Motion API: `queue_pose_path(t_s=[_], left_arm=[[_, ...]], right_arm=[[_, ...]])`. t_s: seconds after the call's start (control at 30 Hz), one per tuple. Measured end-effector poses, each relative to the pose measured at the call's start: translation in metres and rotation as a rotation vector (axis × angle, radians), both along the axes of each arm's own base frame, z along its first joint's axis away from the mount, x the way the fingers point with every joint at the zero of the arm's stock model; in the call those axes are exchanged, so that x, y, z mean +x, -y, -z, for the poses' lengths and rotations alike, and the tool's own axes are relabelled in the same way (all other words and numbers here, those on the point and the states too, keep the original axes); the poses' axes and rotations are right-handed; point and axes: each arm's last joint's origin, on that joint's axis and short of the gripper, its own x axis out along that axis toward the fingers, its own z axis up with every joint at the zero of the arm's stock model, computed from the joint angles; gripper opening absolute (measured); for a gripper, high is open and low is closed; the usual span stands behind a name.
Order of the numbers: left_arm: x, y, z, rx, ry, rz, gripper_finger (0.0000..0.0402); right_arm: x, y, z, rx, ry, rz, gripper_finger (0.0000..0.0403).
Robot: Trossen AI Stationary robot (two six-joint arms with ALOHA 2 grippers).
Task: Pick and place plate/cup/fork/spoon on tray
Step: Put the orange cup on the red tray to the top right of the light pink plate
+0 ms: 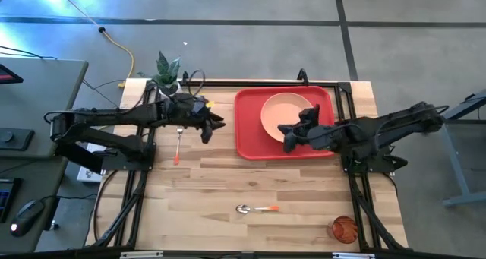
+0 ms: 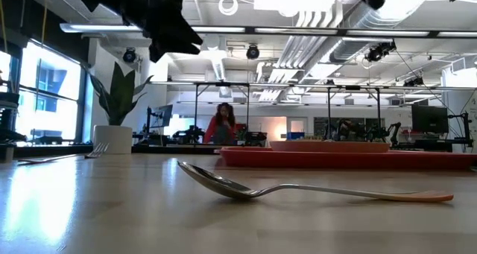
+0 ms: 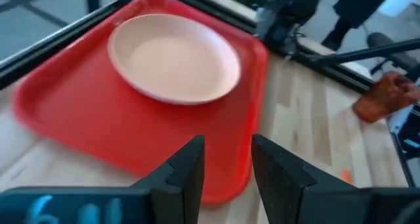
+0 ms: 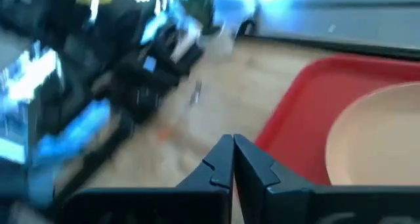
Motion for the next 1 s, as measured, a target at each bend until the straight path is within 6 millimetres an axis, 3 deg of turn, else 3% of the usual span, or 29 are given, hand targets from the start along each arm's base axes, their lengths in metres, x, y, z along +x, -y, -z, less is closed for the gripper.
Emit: queue_pose_path(t_s=[0.1, 0.2, 0.3, 0.53, 0.63, 0.77, 1.0], left_arm=[[0.015, 0.009, 0.011, -0.049, -0.011, 0.023, 0.0113], [0.031, 0.022, 0.022, -0.289, 0.013, -0.016, 0.0113], [0.045, 0.048, 0.029, -0.472, 0.044, -0.017, 0.0112], [0.050, 0.134, 0.022, -0.423, 0.261, 0.029, 0.0088], [0.042, 0.159, 0.019, -0.372, 0.309, 0.016, 0.0079], [0.036, 0.172, 0.020, -0.385, 0.321, -0.047, 0.0076], [0.035, 0.174, 0.020, -0.422, 0.327, -0.057, 0.0086]], right_arm=[[-0.011, -0.010, -0.011, 0.029, -0.092, -0.106, 0.0001], [-0.019, -0.025, -0.012, 0.116, -0.109, -0.159, 0.0000], [-0.023, -0.048, -0.010, 0.107, -0.092, -0.205, 0.0000], [-0.024, -0.087, 0.006, -0.046, -0.157, -0.306, 0.0000], [-0.025, -0.098, 0.010, 0.011, -0.174, -0.379, 0.0000], [-0.031, -0.107, 0.011, 0.120, -0.203, -0.441, 0.0000], [-0.049, -0.119, 0.023, 0.236, -0.351, -0.456, 0.0000]])
